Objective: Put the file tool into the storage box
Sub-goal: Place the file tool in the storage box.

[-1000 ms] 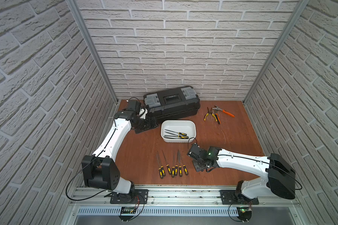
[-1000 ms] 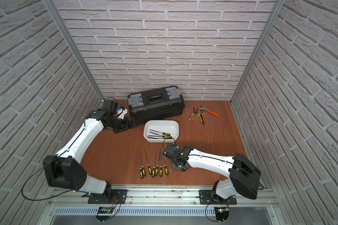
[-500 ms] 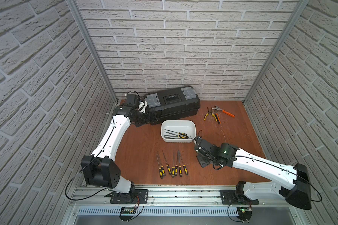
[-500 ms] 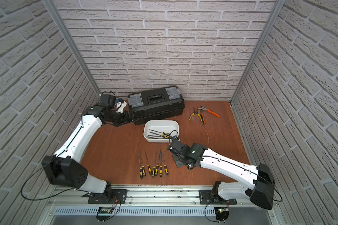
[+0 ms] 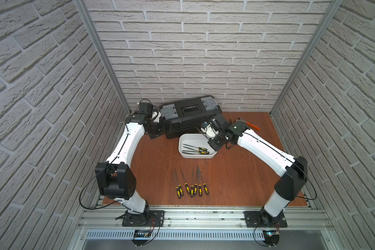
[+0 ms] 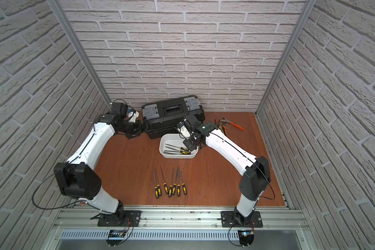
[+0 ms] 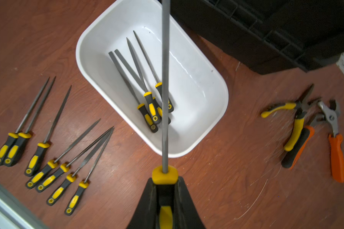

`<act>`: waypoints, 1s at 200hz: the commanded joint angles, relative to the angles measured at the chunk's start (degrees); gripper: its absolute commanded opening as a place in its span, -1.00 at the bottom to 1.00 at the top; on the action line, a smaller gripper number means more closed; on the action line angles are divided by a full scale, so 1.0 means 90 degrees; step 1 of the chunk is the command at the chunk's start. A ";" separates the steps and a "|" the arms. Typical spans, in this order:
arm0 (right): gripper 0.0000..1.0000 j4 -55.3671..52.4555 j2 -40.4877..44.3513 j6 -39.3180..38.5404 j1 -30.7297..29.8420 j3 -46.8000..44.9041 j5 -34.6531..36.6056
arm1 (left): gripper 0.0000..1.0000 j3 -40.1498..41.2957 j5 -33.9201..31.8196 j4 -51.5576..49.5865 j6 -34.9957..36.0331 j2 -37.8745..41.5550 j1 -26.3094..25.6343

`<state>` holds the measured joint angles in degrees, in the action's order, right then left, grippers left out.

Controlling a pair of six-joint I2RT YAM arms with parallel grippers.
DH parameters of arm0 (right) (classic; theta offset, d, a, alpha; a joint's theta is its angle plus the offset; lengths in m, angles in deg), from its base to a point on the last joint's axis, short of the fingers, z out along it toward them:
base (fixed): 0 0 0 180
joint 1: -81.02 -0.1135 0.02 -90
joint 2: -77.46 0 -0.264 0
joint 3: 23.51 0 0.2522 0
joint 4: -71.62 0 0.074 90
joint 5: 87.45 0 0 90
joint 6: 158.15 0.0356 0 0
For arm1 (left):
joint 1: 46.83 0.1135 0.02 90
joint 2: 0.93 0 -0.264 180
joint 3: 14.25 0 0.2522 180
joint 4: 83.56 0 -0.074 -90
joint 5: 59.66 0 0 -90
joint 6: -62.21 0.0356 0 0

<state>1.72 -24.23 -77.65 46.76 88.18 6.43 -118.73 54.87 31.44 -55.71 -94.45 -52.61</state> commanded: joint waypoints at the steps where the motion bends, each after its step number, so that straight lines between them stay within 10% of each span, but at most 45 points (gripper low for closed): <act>1: -0.95 -0.0097 -0.0645 -0.1339 0.0164 0.0675 -0.0298 | 0.97 -0.0476 0.0022 -0.0141 -0.0102 -0.0201 -0.0036; 77: -0.95 0.1333 -0.2468 -0.2273 0.0223 0.1307 0.0260 | 0.96 -0.0815 -0.0246 -0.0822 -0.0320 -0.0773 -0.0364; 200: -0.90 0.2066 -0.2866 -0.2866 0.0157 0.0671 0.0355 | 0.97 -0.1037 -0.0578 -0.1025 -0.0388 -0.1079 -0.0850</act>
<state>18.38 -49.74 -102.43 48.82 96.73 10.41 -128.04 50.89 22.76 -58.95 -105.13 -60.39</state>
